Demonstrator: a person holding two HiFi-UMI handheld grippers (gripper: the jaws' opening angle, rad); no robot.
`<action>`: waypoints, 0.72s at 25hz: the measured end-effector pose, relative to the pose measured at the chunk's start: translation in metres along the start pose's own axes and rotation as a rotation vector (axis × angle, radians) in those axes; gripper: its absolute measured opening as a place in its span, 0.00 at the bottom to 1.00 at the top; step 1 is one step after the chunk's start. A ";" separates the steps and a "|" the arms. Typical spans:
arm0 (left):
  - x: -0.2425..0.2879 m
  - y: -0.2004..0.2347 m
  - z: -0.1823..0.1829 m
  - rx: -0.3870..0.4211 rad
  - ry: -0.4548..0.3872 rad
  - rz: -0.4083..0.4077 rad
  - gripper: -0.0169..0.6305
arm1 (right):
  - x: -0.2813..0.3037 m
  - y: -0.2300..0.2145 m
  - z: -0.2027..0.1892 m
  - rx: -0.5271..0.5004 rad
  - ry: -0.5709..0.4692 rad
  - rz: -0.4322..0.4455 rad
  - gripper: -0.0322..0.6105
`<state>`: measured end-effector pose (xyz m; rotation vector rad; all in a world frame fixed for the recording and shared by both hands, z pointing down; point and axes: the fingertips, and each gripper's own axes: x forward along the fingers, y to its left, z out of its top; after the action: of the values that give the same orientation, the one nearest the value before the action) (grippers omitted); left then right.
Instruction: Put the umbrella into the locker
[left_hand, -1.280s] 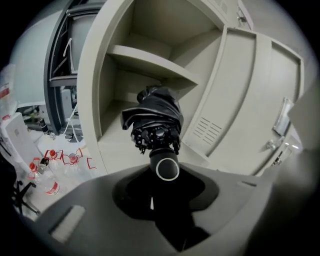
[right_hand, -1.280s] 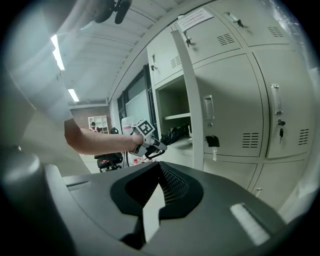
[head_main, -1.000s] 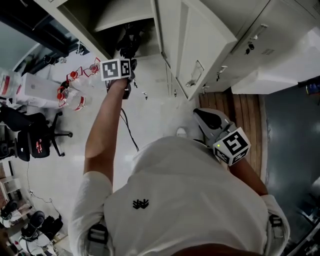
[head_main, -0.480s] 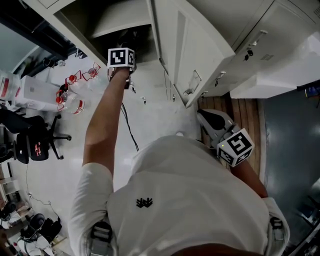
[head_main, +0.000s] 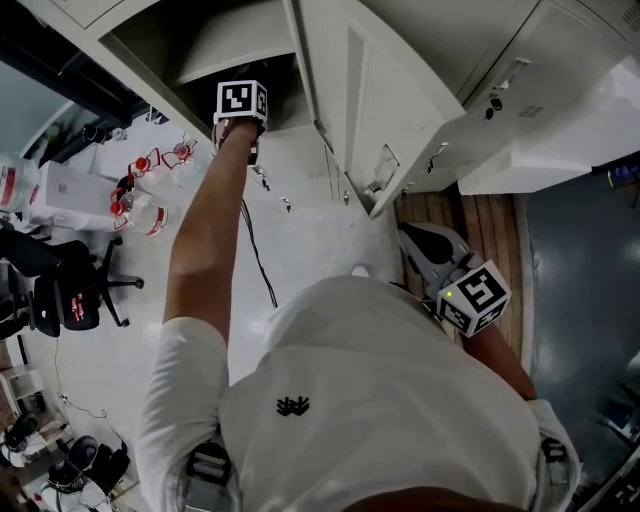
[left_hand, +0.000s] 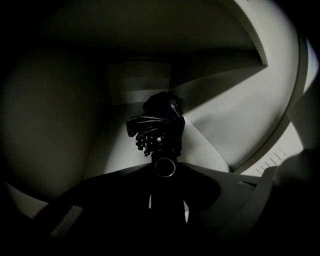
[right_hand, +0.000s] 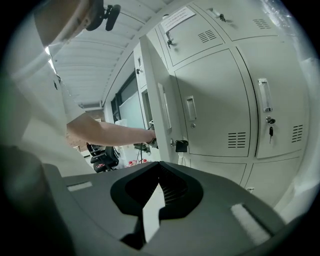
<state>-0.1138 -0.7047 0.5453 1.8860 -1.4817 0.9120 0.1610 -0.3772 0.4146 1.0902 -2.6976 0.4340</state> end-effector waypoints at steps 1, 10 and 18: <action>0.001 0.001 0.002 -0.006 -0.002 -0.001 0.30 | -0.001 0.000 0.000 0.003 0.001 -0.003 0.05; -0.002 0.011 -0.003 0.010 -0.027 0.029 0.40 | -0.006 0.004 -0.006 0.015 0.000 -0.013 0.05; -0.025 0.017 -0.016 0.010 -0.076 0.002 0.45 | -0.001 0.030 -0.006 0.001 0.007 0.012 0.05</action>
<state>-0.1371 -0.6816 0.5359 1.9466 -1.5257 0.8591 0.1412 -0.3544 0.4142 1.0713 -2.6990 0.4406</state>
